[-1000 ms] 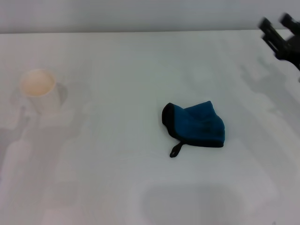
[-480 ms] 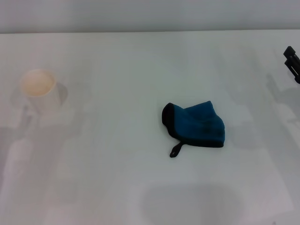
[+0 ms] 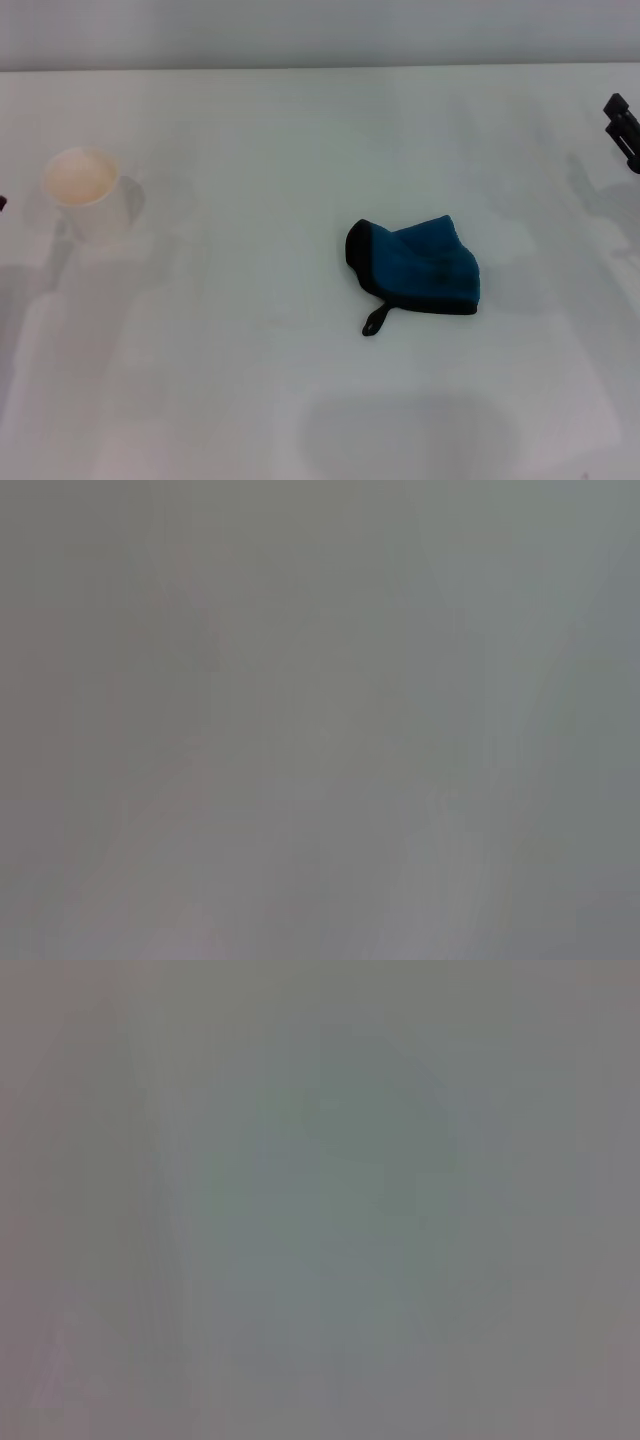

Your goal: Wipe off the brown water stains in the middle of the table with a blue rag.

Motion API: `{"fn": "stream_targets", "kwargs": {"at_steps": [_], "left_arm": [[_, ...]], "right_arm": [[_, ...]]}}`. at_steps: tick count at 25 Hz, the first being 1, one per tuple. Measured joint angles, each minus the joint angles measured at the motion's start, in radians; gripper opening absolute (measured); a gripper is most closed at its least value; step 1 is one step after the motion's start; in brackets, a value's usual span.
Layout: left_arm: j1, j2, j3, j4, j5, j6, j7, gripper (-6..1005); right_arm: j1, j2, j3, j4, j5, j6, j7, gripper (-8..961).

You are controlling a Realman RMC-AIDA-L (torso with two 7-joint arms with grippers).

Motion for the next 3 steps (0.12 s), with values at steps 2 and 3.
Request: {"fn": "stream_targets", "kwargs": {"at_steps": [2, 3], "left_arm": [[-0.010, 0.001, 0.000, 0.001, 0.000, -0.019, 0.000, 893], [-0.018, 0.001, -0.001, 0.003, 0.000, -0.031, 0.000, 893]], "right_arm": [[0.000, 0.000, 0.006, 0.000, 0.026, 0.011, -0.023, 688], [0.000, 0.000, 0.008, 0.000, 0.037, 0.012, -0.029, 688]]}}
